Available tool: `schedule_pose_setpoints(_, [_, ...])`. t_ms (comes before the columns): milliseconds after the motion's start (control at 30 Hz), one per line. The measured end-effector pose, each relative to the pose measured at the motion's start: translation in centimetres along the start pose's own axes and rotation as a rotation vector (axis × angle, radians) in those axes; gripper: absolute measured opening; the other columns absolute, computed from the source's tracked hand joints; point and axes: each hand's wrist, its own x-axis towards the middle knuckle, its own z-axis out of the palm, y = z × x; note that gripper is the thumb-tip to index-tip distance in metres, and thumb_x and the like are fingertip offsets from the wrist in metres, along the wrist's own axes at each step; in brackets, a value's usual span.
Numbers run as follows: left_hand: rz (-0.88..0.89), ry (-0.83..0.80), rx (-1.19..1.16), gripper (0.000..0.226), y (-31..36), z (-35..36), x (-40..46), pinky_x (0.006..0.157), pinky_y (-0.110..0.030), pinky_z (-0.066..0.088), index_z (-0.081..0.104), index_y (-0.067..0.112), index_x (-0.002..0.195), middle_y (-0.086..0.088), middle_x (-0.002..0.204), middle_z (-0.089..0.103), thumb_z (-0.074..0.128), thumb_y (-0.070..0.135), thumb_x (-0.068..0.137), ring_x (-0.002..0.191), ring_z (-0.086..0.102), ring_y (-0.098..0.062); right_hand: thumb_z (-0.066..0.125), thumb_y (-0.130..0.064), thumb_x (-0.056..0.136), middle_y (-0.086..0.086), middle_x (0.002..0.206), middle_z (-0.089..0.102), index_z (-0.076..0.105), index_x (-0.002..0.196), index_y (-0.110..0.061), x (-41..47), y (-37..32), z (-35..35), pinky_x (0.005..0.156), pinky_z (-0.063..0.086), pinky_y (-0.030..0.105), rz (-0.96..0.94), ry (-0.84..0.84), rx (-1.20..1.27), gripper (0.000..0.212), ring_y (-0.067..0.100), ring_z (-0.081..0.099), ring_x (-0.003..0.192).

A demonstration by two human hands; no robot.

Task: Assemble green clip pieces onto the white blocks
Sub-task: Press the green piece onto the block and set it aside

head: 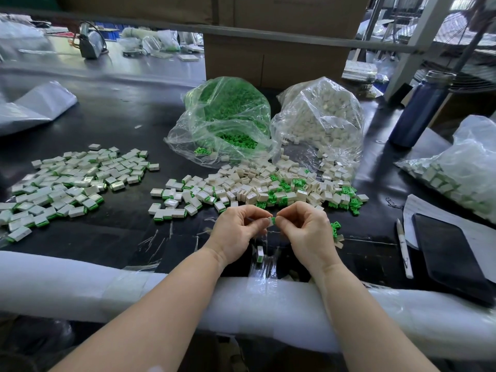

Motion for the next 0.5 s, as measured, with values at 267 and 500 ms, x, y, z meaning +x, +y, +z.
schedule_pose_setpoints(267, [-0.005,0.016,-0.185,0.013,-0.08,-0.14,0.1,0.07,-0.019,0.056,0.066,0.014,0.085,-0.005,0.079,0.066,0.062,0.001,0.084,0.067,0.066,-0.006,0.067,-0.003,0.083,-0.002,0.069,0.063,0.061,0.073,-0.02,0.14,-0.22,-0.09,0.068,0.055,0.037,0.051,-0.024,0.098,0.02,0.013,0.06,0.066])
schedule_pose_setpoints(500, [-0.003,-0.022,-0.112,0.017,-0.09,0.02,0.08,0.065,-0.013,0.05,0.065,0.023,0.084,-0.002,0.078,0.065,0.063,0.006,0.085,0.066,0.065,-0.003,0.066,-0.003,0.083,0.004,0.072,0.064,0.063,0.075,-0.015,0.13,-0.17,-0.15,0.071,0.055,0.044,0.068,-0.054,0.111,0.015,0.018,0.06,0.069])
